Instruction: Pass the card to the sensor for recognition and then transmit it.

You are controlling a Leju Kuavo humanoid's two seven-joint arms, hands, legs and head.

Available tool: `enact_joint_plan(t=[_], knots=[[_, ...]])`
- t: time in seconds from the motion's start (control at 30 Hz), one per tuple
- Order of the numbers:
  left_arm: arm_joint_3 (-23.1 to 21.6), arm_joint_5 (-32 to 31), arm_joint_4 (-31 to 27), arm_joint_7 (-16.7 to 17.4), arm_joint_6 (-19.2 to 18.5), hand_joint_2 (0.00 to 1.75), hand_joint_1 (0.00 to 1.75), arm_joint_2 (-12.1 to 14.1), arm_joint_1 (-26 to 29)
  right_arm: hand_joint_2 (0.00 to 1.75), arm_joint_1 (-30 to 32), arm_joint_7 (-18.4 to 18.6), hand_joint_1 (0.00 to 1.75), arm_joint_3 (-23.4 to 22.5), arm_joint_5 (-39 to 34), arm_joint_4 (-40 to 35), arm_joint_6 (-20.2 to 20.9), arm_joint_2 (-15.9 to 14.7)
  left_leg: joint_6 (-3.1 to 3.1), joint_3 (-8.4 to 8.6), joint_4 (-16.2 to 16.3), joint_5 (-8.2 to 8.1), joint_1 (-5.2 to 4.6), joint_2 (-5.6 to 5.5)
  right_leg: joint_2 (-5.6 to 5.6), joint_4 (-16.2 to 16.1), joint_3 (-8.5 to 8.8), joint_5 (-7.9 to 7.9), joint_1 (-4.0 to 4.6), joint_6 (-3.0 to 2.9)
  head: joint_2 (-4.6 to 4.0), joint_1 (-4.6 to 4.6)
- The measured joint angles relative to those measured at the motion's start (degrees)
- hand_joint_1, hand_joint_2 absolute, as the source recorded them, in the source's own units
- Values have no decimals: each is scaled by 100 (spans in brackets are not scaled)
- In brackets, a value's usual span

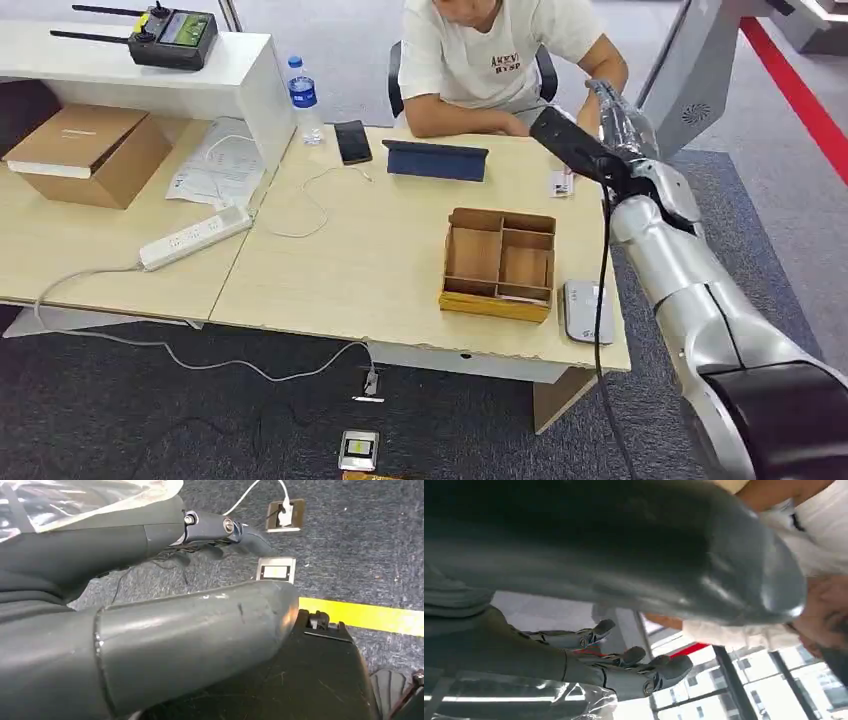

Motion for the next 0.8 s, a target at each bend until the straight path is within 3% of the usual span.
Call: enact_joint_plan(t=[0.07, 0.1, 0.2, 0.27, 0.37, 0.47, 0.8], knots=[[0, 39, 0, 24, 4, 0, 0, 2, -1, 0, 88, -296, 0, -115, -486, -85, 471, 22, 0, 1, 0, 0, 0, 1, 0, 0, 0, 0, 0, 0, 0, 0], [0, 59, 0, 33, 7, 0, 0, 2, -2, 175, 157, -395, 0, -155, -715, -140, 689, 33, 0, 1, 0, 0, 0, 0, 0, 0, 0, 0, 0, 0, 0, -2], [0, 173, 0, 83, 37, 0, 0, 2, -1, 175, 463, -502, 0, -238, -1544, -433, 1333, 33, 0, 6, 0, 0, 3, -2, 0, -2, 1, -1, 1, -1, 0, -2], [4, 262, 0, 138, 46, 0, 0, 0, -1, 175, 965, -173, 0, -253, -2352, -960, 1623, -50, 0, 16, 0, -2, 7, -3, -1, -7, 16, -2, 6, -1, 2, 0], [4, 306, 0, 197, 46, 0, 0, 2, 6, 175, 1780, 316, 0, -247, -2972, -1826, 1669, -241, 1, 11, 0, -3, 6, -5, -3, -9, 15, -3, 6, -1, 0, 0], [4, 297, 0, 238, 44, 0, 0, 2, 9, 175, 2368, 593, 0, -240, -3090, -2608, 1634, -477, 2, 8, 0, -5, 5, -4, 0, -10, 13, -2, 5, -1, 0, 2], [4, 306, 0, 258, 44, 0, 0, 2, 4, 175, 3353, 718, 0, -216, -2906, -4007, 1525, -820, 1, 11, -1, -5, 6, 0, 10, -10, 9, 0, 6, -2, 0, -2]])
